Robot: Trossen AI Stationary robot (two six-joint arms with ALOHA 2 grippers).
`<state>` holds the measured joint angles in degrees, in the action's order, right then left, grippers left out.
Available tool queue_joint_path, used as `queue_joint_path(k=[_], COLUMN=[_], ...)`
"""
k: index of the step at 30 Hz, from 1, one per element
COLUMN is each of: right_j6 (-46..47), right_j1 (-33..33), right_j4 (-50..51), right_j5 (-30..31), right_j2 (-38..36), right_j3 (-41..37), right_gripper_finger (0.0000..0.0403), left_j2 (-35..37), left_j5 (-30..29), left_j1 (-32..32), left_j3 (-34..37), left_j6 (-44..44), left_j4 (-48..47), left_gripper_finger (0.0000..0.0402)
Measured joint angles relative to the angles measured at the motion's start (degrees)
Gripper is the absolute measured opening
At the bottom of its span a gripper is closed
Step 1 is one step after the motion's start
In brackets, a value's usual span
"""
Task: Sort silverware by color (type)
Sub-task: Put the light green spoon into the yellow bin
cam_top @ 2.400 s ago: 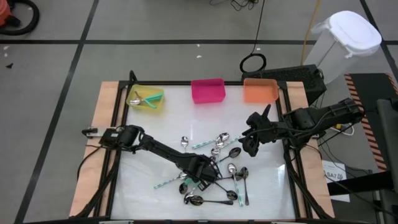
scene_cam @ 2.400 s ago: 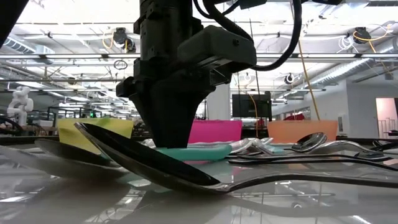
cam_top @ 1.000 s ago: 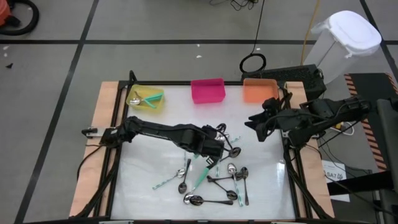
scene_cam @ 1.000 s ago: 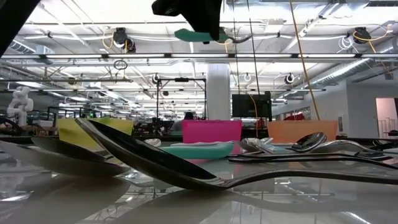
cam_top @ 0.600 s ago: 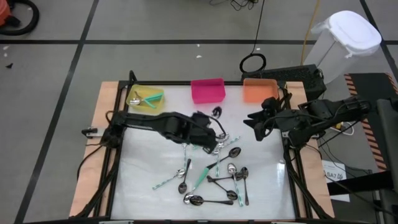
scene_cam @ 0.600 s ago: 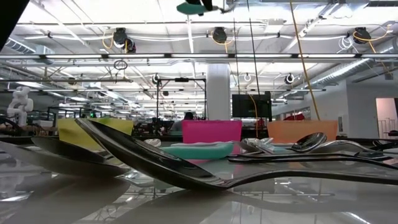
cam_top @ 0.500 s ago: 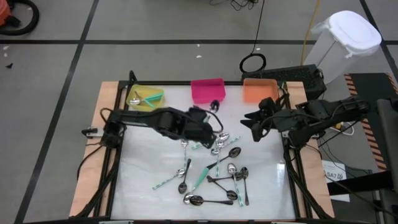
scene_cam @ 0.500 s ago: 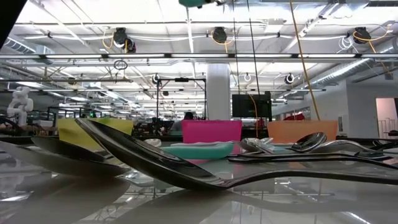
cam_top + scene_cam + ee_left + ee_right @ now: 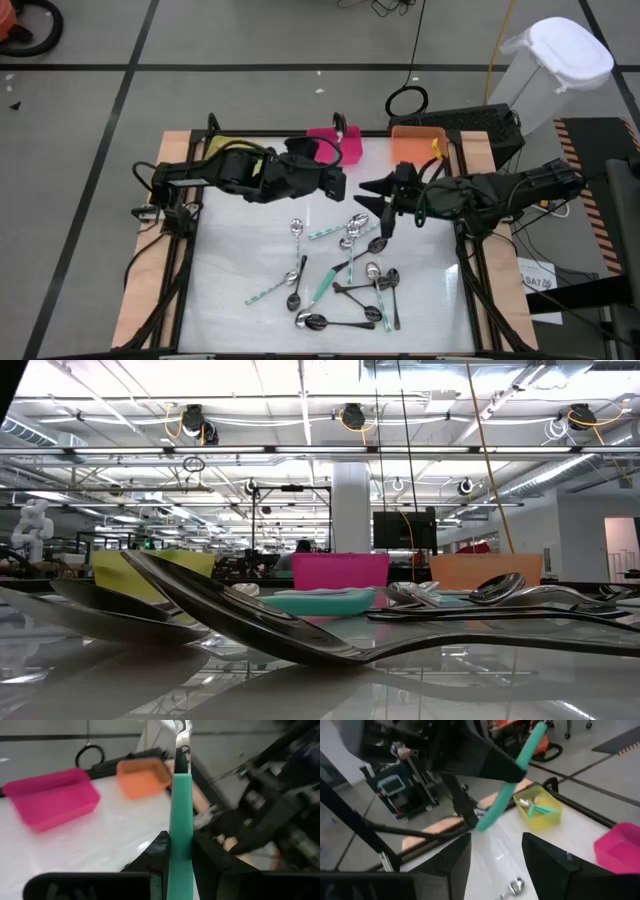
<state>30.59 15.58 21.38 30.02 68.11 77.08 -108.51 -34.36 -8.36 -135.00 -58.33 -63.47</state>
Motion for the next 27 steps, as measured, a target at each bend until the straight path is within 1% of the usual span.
queue_joint_path(k=[3,7,12,23,27], right_j6=[1.25,4.51,6.86,7.78,7.68], right_j1=[-0.84,-2.28,-2.97,-4.38,-4.73], right_j4=[-2.76,-5.29,-6.61,-7.65,-7.92], right_j5=[-0.29,-3.26,-3.19,-3.24,-3.19], right_j2=[0.61,1.21,2.11,3.11,3.27], right_j3=[0.0,0.0,0.0,0.0,0.0], right_gripper_finger=[0.0171,0.0171,0.0171,0.017,0.0147], left_j2=[-0.03,-0.04,-0.04,-0.06,-0.21], left_j5=[0.49,1.0,0.1,0.51,0.65], left_j1=[0.05,-0.02,-0.02,-0.39,-0.29], left_j3=[0.0,0.0,0.0,0.0,0.0], left_j6=[2.08,3.33,5.43,7.26,7.61], left_j4=[3.9,7.95,10.88,10.86,10.98], left_gripper_finger=[0.0058,0.0058,0.0058,0.0058,0.0058])
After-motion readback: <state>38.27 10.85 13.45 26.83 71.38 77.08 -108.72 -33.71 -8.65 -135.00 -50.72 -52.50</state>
